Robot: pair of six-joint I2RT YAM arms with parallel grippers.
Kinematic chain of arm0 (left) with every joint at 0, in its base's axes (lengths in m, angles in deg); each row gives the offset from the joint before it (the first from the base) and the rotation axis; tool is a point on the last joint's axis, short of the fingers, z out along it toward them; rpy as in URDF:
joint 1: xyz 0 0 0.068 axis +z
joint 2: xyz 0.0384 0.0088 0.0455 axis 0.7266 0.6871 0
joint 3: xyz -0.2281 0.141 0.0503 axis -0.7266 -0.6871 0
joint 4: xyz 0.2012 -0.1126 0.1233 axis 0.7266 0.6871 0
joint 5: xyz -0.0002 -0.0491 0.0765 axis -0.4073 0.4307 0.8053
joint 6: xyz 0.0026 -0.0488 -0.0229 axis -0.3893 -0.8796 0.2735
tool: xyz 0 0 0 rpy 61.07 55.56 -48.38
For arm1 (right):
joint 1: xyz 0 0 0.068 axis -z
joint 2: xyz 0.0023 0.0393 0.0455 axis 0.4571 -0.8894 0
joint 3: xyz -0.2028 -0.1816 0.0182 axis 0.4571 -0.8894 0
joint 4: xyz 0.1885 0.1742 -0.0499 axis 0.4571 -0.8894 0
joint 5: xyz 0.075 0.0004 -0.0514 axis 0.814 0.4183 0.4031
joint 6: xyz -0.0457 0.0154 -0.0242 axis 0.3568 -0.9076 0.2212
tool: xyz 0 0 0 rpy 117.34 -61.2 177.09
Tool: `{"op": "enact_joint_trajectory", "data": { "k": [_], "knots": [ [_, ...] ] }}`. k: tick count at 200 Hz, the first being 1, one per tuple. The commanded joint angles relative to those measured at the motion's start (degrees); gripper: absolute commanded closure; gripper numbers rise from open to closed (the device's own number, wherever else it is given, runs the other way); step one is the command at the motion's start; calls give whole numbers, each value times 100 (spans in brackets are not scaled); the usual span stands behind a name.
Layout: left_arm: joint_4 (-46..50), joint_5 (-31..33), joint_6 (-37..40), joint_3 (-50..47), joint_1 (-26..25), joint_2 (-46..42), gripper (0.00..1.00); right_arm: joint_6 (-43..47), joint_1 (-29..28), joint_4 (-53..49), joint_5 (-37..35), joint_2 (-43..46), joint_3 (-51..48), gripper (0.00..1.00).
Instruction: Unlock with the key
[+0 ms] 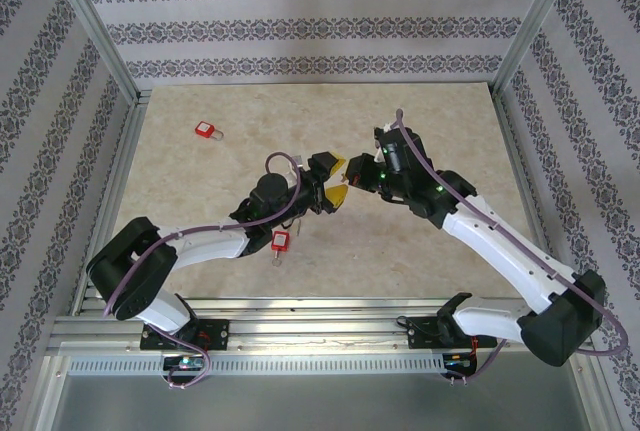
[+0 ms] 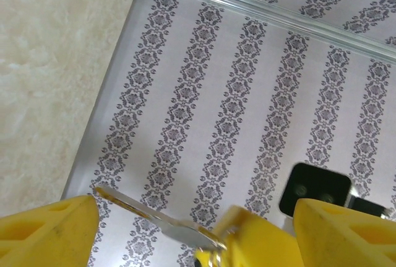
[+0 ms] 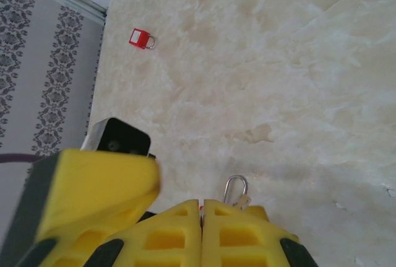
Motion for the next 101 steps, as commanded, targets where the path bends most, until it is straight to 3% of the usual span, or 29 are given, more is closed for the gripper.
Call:
{"op": "enact_joint_trajectory", "data": {
  "k": [1,101],
  "knots": [
    [-105,168,-57,-97,-38,10,24,-58,-95,112,-115,162,-103,100],
    [-232,151,-1,-207,64,14,58,88,-342,362,213,218,-421,100]
  ]
}}
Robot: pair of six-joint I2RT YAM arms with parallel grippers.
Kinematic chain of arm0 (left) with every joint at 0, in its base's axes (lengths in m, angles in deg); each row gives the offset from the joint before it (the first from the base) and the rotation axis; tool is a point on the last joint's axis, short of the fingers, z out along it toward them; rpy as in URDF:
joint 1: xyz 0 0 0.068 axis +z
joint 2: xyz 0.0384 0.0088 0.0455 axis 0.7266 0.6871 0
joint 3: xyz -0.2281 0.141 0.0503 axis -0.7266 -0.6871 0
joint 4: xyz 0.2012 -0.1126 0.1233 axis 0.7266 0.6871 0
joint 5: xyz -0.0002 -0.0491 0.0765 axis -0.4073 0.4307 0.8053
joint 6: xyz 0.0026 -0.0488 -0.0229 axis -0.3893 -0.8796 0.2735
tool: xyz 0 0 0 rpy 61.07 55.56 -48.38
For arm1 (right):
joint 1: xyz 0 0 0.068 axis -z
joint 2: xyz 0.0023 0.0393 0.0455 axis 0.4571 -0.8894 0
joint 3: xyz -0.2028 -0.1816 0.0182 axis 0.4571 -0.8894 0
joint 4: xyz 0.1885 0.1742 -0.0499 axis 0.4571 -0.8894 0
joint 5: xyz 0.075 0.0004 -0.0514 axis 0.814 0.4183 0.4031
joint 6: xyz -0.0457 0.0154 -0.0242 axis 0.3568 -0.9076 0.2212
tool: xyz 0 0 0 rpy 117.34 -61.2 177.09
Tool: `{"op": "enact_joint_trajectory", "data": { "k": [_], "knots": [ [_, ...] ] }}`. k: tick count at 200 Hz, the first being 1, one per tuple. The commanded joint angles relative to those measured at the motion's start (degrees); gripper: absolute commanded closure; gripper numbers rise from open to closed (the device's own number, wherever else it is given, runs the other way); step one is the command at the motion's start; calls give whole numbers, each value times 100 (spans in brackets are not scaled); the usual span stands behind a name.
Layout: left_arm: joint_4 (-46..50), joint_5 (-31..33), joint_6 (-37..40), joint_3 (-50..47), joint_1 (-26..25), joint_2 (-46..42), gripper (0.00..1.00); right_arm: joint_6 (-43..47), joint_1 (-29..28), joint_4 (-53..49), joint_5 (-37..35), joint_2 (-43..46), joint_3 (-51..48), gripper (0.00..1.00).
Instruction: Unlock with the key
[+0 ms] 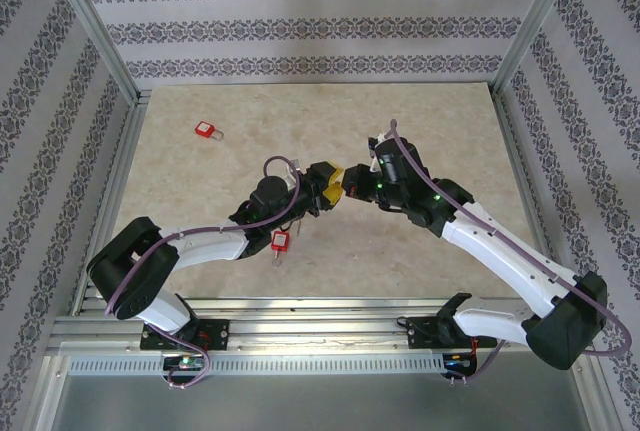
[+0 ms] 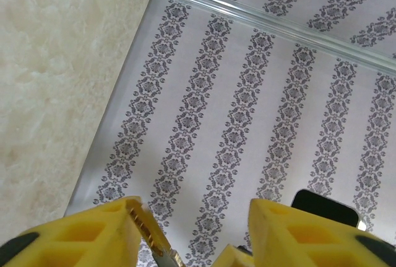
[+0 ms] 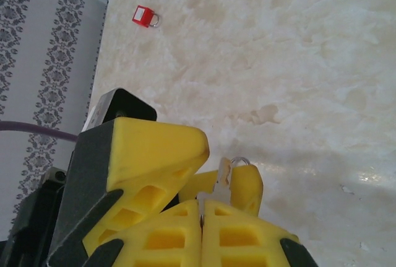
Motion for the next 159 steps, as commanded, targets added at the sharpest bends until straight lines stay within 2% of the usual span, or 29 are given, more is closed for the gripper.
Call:
{"op": "enact_joint_trajectory", "data": {
  "k": [1,89,106,159],
  "knots": [
    [-230,63,52,-60,53,3,58,71,-95,205,117,82,-60,100],
    [-230,68,142,-244,149,1,90,439,-164,172,548,157,-157,100],
    [-213,68,175,-236,158,2,100,488,-173,107,582,118,-148,100],
    [124,128,680,-363,285,-356,100,565,-148,18,521,288,-227,100]
  ]
}}
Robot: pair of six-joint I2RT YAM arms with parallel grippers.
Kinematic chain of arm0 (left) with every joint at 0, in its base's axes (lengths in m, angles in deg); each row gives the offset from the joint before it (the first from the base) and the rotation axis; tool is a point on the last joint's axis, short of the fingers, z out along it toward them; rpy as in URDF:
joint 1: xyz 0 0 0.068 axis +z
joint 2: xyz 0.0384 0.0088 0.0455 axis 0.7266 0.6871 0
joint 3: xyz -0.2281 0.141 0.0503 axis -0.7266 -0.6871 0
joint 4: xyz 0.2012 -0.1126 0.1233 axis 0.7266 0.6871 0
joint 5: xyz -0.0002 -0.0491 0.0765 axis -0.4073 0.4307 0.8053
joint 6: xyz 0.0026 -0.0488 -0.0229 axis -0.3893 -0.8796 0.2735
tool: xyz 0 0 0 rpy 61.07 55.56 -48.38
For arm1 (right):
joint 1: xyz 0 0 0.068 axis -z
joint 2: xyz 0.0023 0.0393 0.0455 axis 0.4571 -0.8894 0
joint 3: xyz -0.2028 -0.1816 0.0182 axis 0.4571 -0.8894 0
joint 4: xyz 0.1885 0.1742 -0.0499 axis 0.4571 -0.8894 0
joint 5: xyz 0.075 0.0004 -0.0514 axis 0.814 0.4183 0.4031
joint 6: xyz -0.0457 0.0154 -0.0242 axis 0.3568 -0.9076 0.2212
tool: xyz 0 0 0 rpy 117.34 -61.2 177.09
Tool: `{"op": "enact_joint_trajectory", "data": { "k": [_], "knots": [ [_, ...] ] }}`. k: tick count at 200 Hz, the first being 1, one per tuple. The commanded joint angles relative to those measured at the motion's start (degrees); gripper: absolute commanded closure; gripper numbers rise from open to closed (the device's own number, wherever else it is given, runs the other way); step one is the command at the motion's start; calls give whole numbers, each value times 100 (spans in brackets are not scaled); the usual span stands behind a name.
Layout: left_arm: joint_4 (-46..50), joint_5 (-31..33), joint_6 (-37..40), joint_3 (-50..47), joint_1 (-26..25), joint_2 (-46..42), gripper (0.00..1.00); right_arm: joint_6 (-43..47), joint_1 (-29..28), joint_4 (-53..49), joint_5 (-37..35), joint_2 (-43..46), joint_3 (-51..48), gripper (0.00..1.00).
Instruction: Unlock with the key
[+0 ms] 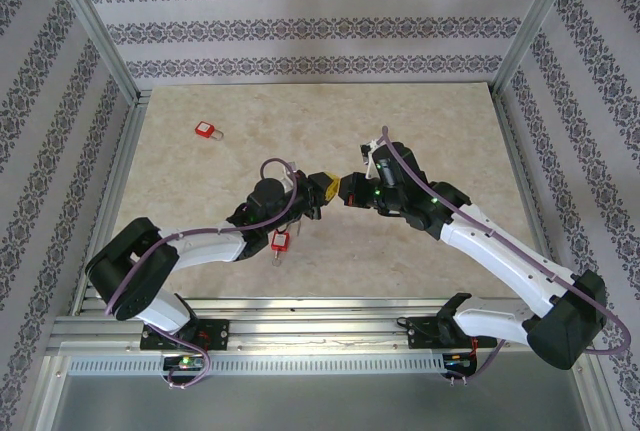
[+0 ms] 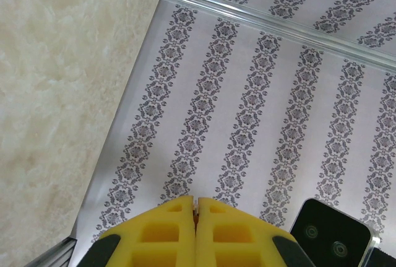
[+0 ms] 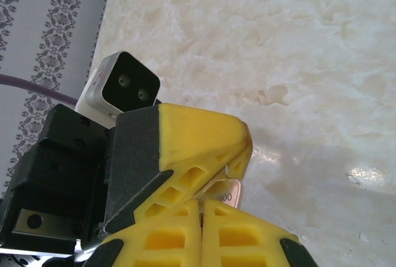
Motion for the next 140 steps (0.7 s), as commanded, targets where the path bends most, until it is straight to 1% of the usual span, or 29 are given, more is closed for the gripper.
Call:
{"op": "enact_joint_trajectory", "data": {
  "k": [1,9,23,34,42,48,65,84,92,108,140],
  "knots": [
    [186,198,492,-122,172,-290,100,121,-58,4,172,271,-59,100],
    [249,231,709,-115,183,-381,100,95,-57,65,184,292,-76,99],
    [425,297,1220,-81,243,-586,100,8,-41,282,253,400,-132,74],
    [455,412,1666,-123,278,-787,100,-65,-23,546,312,535,-199,58],
    [391,483,1968,-159,297,-923,100,-126,-21,780,340,637,-266,49],
    [373,514,2211,-159,305,-1025,100,-181,3,977,403,693,-331,45],
    [376,604,2939,-125,306,-1342,100,-400,167,1699,762,764,-540,41],
    [61,662,3398,-154,306,-1570,100,-688,222,2777,1112,672,-803,39],
    [12,646,3517,-134,306,-1640,100,-797,224,3228,1261,563,-866,39],
    [244,586,3799,12,306,-1804,100,-992,221,3967,1450,283,-913,39],
    [324,592,3932,9,306,-1964,100,-1165,224,4599,1583,-148,-797,43]
  ]
}}
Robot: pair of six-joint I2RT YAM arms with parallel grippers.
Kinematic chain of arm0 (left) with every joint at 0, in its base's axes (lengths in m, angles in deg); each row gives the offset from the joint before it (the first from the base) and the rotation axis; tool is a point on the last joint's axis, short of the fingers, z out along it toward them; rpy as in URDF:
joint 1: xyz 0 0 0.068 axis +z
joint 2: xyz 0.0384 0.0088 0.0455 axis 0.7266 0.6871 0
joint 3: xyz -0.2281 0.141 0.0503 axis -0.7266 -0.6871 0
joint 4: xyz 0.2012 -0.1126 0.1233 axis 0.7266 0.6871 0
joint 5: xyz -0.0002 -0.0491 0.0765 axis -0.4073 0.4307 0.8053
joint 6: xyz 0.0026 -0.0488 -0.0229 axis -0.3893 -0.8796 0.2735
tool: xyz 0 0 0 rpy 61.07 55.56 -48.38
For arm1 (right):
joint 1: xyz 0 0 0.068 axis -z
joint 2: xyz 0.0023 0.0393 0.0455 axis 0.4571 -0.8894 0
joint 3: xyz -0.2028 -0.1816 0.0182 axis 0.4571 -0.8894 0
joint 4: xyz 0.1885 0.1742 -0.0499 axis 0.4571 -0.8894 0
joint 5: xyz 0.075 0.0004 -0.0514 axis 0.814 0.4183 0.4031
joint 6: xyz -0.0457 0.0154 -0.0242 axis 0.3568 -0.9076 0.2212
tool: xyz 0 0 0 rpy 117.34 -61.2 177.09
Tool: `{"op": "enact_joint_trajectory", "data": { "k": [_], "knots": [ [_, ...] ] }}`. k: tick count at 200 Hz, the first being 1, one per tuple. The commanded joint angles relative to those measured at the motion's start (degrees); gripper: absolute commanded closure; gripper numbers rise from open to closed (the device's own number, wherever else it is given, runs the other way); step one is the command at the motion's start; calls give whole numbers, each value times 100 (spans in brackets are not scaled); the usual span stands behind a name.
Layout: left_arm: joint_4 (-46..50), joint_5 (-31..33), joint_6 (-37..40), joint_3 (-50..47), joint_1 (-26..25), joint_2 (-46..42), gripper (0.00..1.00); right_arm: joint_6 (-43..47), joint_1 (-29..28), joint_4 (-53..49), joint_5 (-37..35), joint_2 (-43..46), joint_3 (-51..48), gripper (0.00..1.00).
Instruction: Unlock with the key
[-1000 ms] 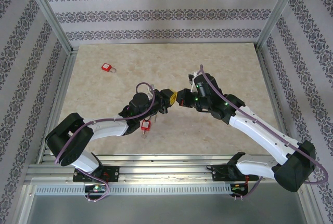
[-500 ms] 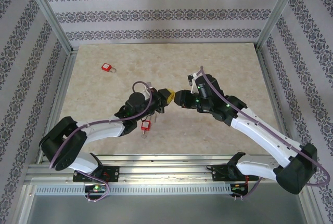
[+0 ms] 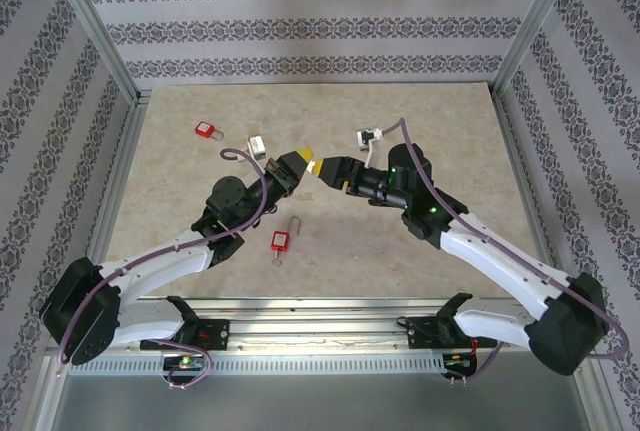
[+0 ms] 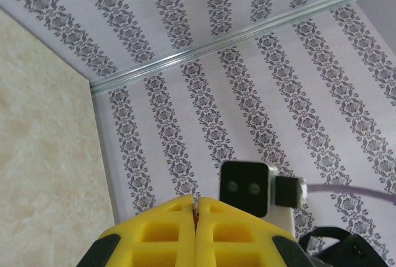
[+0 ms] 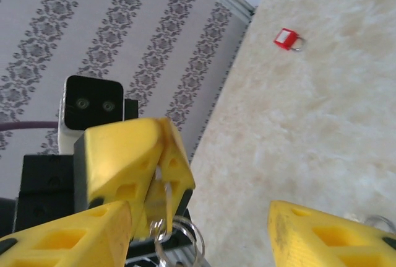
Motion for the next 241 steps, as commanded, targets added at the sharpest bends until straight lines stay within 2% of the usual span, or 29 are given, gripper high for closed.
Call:
{"op": "enact_joint_trajectory", "data": {
  "k": [1,49,99,183,226,241],
  "knots": [
    [1,57,504,120,17,-159,100,-294,25,1210,337,-203,48,43],
    [-148,168,433,-10,16,-166,100,-492,16,1465,452,-457,96,60],
    [-216,311,452,-44,9,-151,100,-832,1,1887,488,-377,-245,70],
    [-285,419,453,-80,-39,-113,100,-1067,-123,2166,493,-526,-382,77],
    [-332,448,424,-166,-89,-89,100,-1069,-127,2006,598,-612,-223,98],
    [-143,461,364,-210,-88,-180,81,-818,-91,1414,633,-560,-15,100]
  ]
}}
